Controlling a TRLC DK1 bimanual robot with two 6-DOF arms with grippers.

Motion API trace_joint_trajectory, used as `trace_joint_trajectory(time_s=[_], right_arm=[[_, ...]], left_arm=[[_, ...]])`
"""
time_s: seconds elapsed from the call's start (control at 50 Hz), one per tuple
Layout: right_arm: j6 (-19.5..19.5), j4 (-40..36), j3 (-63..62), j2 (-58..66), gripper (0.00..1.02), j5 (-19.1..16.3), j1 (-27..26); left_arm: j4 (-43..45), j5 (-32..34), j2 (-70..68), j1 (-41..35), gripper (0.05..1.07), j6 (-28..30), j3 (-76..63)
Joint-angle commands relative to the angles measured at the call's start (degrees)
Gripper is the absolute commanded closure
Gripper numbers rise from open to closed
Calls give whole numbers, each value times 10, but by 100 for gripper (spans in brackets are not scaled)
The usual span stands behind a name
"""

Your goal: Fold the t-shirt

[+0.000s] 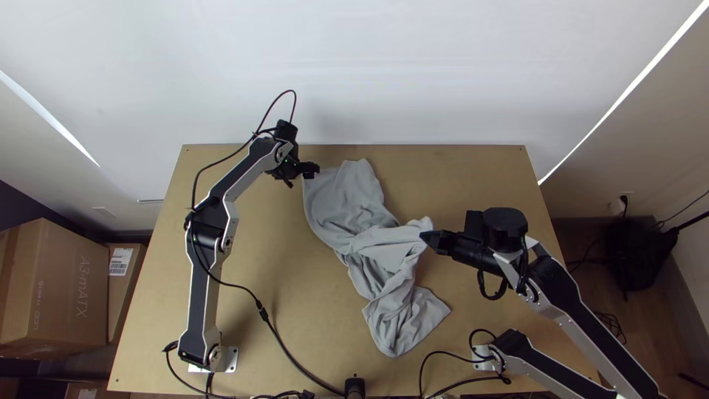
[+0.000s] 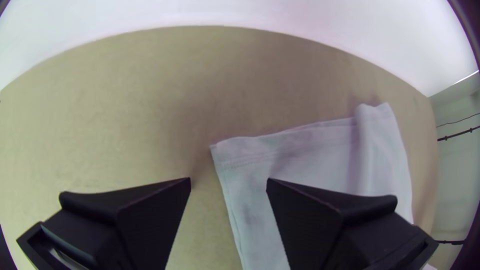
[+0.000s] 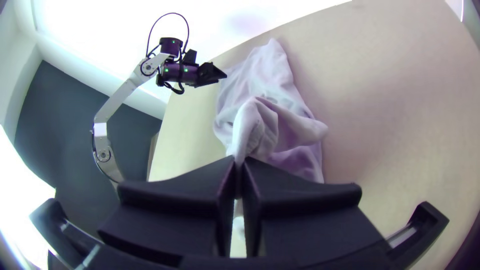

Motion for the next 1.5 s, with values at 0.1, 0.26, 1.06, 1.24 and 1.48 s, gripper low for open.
trace_joint_trajectory(time_s=[0.1,0.26,1.06,1.24,1.48], right_arm=[[-60,9,-14,-37,100,19,4],[-82,9,-29,-52,100,27,1],[-307,13,299,142,100,85,-149],[-317,-52,526,270,100,80,-163],[-317,-61,694,289,100,80,-142]], left_arm=[[2,-2,23,-4,105,15,10],[-14,0,-15,11,105,9,10],[-118,-1,-431,180,105,-40,56],[-101,-2,-505,216,105,-29,77],[-4,-2,-619,282,105,-18,75]])
